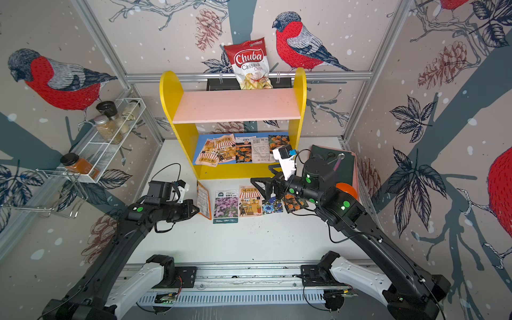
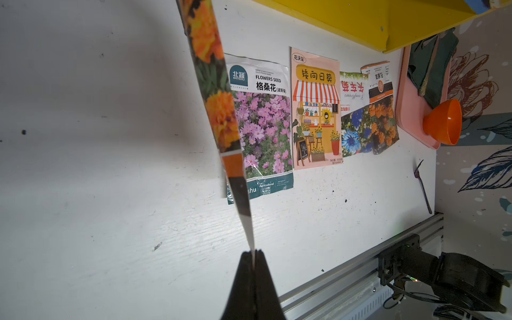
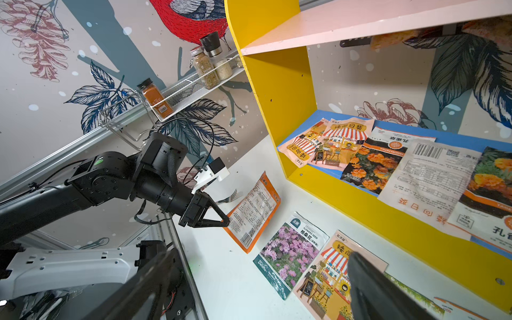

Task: Take the seed bag off the shelf
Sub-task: Place the seed packet at the center of the board.

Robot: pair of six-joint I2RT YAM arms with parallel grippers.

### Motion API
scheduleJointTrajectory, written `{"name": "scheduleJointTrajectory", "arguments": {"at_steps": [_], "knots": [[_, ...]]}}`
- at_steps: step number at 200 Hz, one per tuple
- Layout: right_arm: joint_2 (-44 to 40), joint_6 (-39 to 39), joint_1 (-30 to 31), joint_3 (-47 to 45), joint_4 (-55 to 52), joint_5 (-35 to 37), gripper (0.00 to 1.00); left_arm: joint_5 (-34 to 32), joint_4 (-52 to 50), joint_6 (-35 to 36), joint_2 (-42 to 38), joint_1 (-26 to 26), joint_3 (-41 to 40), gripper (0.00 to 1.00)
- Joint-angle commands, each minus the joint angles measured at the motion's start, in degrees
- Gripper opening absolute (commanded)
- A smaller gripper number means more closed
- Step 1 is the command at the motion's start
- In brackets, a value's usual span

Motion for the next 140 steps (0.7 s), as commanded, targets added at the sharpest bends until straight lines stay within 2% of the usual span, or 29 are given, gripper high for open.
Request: {"name": "scheduleJointTrajectory", "arguments": {"at_steps": [1,26,60,100,140], "knots": [[-0.9,-1.3,0.5,-0.6,-0.5,-1.4,0.99,-0.7,3.1,0.5,1.5,0.1,-0.2,0.0],[-1.5,-1.8,1.6,-0.9,-1.9,-1.5,0.99,-0.7,4.8,0.8,4.3,0.1,0.0,0.0],[-2.4,-2.6,2.0,-1.7,-3.0,0.2,0.99,3.1,7.5,1.2,8.3,0.1,1.4,0.0],[-2.7,-2.8,2.0,-2.9,-3.0,0.7,0.99,4.5,9.0,1.6,10.6,0.1,3.4,0.0],[-3.1,-2.9,2.1,-3.7,-2.9,1.0,0.99,0.3,7.8,0.6,14.0,0.1,2.4,0.0]]}}
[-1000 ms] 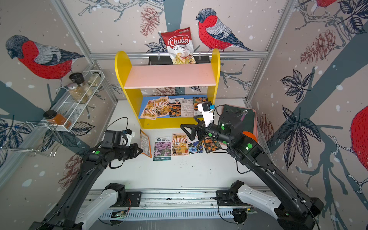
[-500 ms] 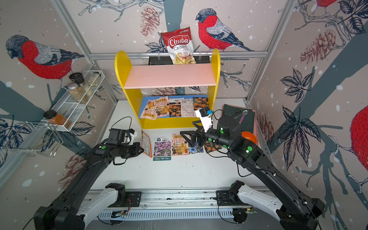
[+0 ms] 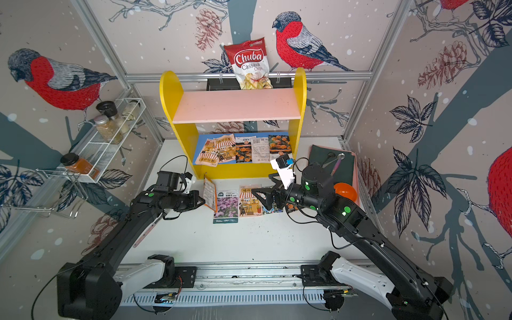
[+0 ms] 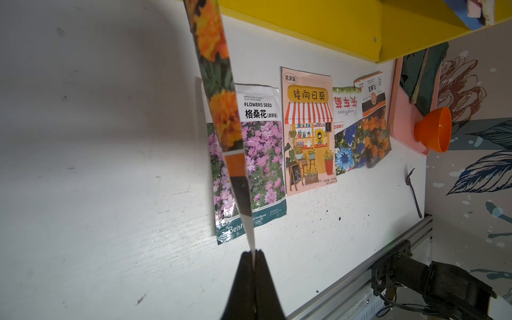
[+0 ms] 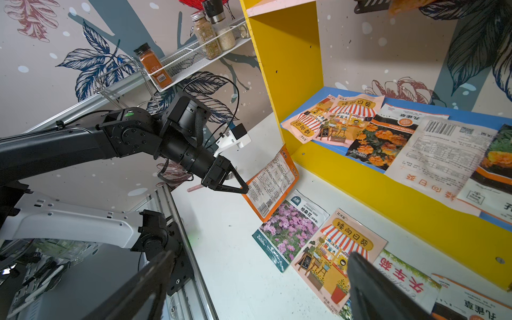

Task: Take the seed bag off the shelf
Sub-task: Place the seed packet at the center of the board.

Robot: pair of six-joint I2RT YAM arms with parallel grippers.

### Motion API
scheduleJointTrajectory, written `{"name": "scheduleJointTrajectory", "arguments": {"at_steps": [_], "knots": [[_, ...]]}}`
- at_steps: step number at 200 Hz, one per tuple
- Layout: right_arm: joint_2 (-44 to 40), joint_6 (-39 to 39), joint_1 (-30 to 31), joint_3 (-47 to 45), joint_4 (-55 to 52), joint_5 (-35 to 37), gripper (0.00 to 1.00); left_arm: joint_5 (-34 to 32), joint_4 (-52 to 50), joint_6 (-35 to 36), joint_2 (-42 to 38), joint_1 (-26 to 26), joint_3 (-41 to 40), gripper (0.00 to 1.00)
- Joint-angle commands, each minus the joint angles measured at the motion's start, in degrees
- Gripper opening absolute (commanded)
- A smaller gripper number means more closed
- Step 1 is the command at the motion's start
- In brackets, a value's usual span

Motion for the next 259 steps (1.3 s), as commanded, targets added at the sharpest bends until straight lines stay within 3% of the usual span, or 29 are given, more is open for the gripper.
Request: {"name": "scheduleJointTrajectory", "arguments": {"at_steps": [1,116,138,213,231,259], "knots": [[-0.4,-0.5,0.1,-0.2,0.1,0.4,0.99,-2.6,0.1,-0.1,1.8,0.1,-0.5,0.0],[-2.7,-1.1,0.1,-2.0,-0.5,1.9,0.99,-21.2,-8.2,-5.4,8.2,0.1,2.1,0.01],[-2.9,-1.3,0.1,-2.4,-0.5,2.0,0.99,-22.0,-8.8,-5.2,8.7,0.1,2.9,0.07],[-3.7,-1.4,0.1,-2.8,-0.8,2.8,0.99,-20.6,-7.1,-4.9,12.4,0.1,4.0,0.09],[-3.8,-1.4,0.1,-2.8,-0.9,2.8,0.99,-21.5,-7.2,-4.7,13.6,0.1,5.1,0.15],[-3.9,-1.2,0.1,-2.8,-1.0,2.9,0.99,-24.0,-8.4,-4.5,14.7,0.1,6.8,0.44]]}}
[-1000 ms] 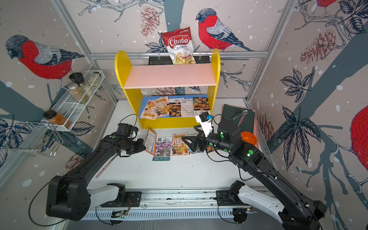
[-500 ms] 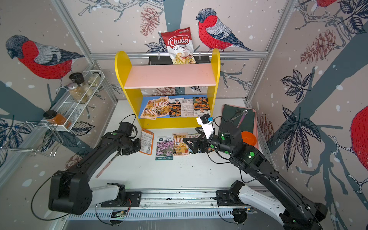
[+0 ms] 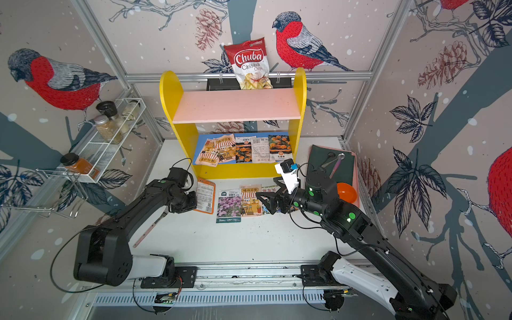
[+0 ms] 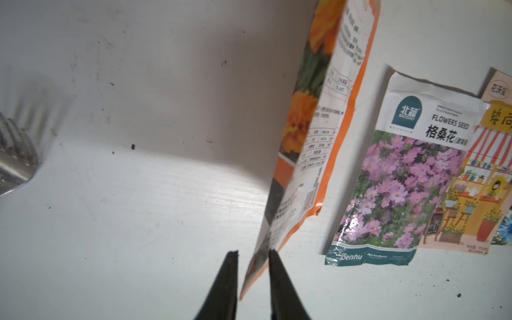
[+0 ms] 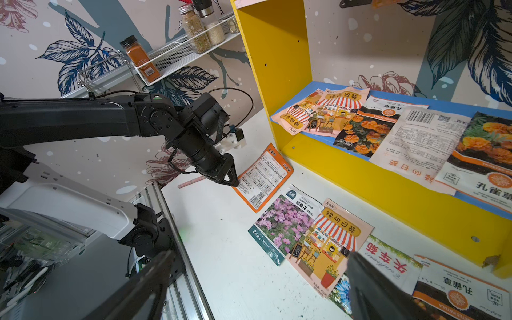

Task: Take the seed bag off the shelf
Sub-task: Place the seed packet at the center of the board, then move the seed packet to the center of the board.

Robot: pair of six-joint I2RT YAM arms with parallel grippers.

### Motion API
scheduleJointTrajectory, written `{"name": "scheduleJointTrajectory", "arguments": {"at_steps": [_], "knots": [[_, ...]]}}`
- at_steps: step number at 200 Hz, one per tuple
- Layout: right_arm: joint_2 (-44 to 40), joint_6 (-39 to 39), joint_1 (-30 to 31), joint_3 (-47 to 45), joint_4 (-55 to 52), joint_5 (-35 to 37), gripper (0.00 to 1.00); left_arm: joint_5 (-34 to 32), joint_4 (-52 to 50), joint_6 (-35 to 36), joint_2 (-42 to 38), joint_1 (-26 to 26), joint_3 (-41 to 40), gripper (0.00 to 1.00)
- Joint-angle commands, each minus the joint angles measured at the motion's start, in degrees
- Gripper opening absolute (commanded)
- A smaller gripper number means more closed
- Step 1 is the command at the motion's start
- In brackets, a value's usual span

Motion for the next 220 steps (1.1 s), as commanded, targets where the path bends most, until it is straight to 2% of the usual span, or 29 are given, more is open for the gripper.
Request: {"name": "scheduleJointTrajectory", "arguments": {"at_steps": [1,22,42,59,88,105,128,152,179,220], "knots": [[-0.1,-0.8,0.0,0.0,0.6,0.3,0.99,-2.8,-1.1,0.5,0.6,0.1,1.5,0.45],[-0.1,-0.8,0.0,0.2,0.3,0.3,0.99,-5.3,-2.7,0.5,0.1,0.1,2.6,0.74],[-0.2,-0.8,0.0,0.4,0.1,0.2,0.99,-7.1,-4.3,0.5,-0.9,0.1,3.7,0.9],[0.0,-0.6,0.0,0.2,0.3,0.2,0.99,-5.1,-4.1,0.7,-2.5,0.1,3.9,0.95],[0.2,0.1,0.1,-0.4,0.8,0.9,0.99,-0.7,-1.9,0.0,-6.5,-3.3,3.4,0.96],[0.4,0.4,0.0,-0.1,0.6,2.9,1.0,-2.3,-0.7,-2.9,-8.4,-10.0,4.0,0.96],[0.4,0.4,0.0,0.8,0.2,5.1,1.0,3.7,6.7,-8.6,-10.6,-16.6,1.5,0.96],[0.2,0.9,0.0,1.4,-0.1,5.9,1.0,8.5,15.8,-13.6,-12.0,-19.5,-3.1,0.96],[-0.2,1.0,0.0,1.5,-0.1,6.5,1.0,10.7,24.5,-17.7,-9.5,-22.8,-7.5,0.96],[-0.1,1.6,0.0,1.5,0.1,6.5,1.0,9.7,30.4,-19.9,-1.2,-26.0,-8.0,0.96]]}}
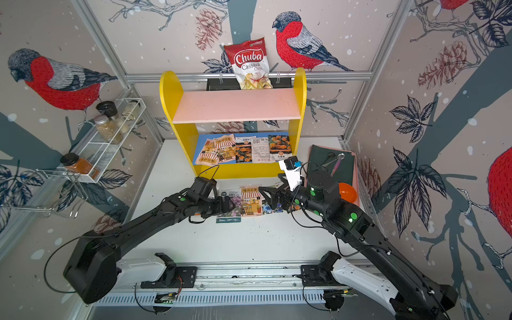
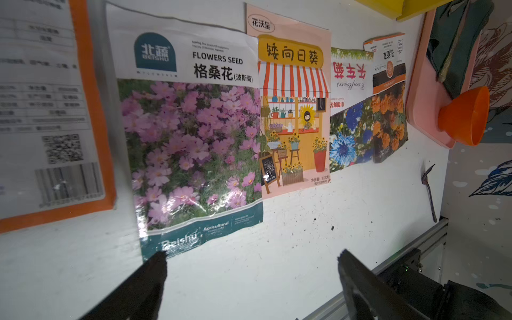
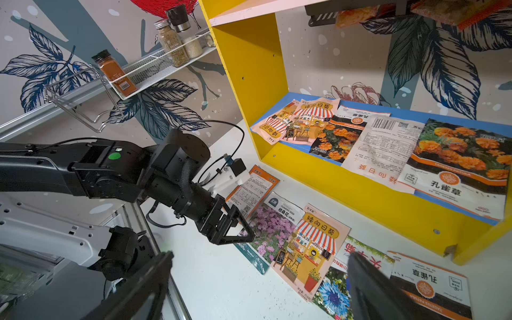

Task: Take the seed bag off the shelf
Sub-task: Move the seed packet to the center of the board.

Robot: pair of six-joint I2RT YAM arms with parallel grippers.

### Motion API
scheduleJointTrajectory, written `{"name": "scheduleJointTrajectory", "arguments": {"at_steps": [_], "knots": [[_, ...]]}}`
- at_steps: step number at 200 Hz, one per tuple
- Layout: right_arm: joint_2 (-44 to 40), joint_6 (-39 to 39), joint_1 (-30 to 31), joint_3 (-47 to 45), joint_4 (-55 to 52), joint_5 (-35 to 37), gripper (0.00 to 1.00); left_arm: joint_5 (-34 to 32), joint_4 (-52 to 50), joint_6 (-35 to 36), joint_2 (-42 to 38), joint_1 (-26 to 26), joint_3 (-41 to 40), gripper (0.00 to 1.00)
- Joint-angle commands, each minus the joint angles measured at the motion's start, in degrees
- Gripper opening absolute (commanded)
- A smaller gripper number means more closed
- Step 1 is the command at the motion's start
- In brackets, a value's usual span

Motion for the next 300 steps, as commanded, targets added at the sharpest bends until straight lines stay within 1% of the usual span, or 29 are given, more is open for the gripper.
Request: {"name": "scheduleJointTrajectory", "arguments": {"at_steps": [1,61,97,135,171,229,279,300], "knots": [[-0.1,1.0,0.0,0.5,0.2,0.6,1.0,0.5,6.9,-2.8,3.5,-0.8,0.1,0.96],[-0.8,1.2,0.0,-0.2,-0.4,1.3,1.0,0.4,11.1,-3.1,12.7,-0.7,0.9,0.95],[-1.0,1.2,0.0,-0.4,-0.7,1.8,1.0,-2.4,10.6,-2.6,15.6,-0.6,2.9,0.95],[-1.2,1.3,0.0,-0.8,-0.7,2.0,1.0,-4.5,9.3,-1.5,18.3,0.8,5.4,0.95],[-1.4,1.1,0.0,-0.9,-1.1,2.4,1.0,-5.0,7.2,0.6,19.8,1.9,7.9,0.95],[-1.3,1.4,0.0,-1.4,-0.2,2.7,1.0,-3.6,6.0,0.8,18.8,2.1,9.4,0.95],[-1.2,2.1,-0.1,-1.9,2.0,2.9,1.0,-1.6,2.7,1.3,11.0,1.5,11.9,0.96],[-1.4,3.7,-0.2,-2.5,3.6,4.3,1.0,-0.8,1.7,1.6,7.4,1.6,12.7,0.96]]}}
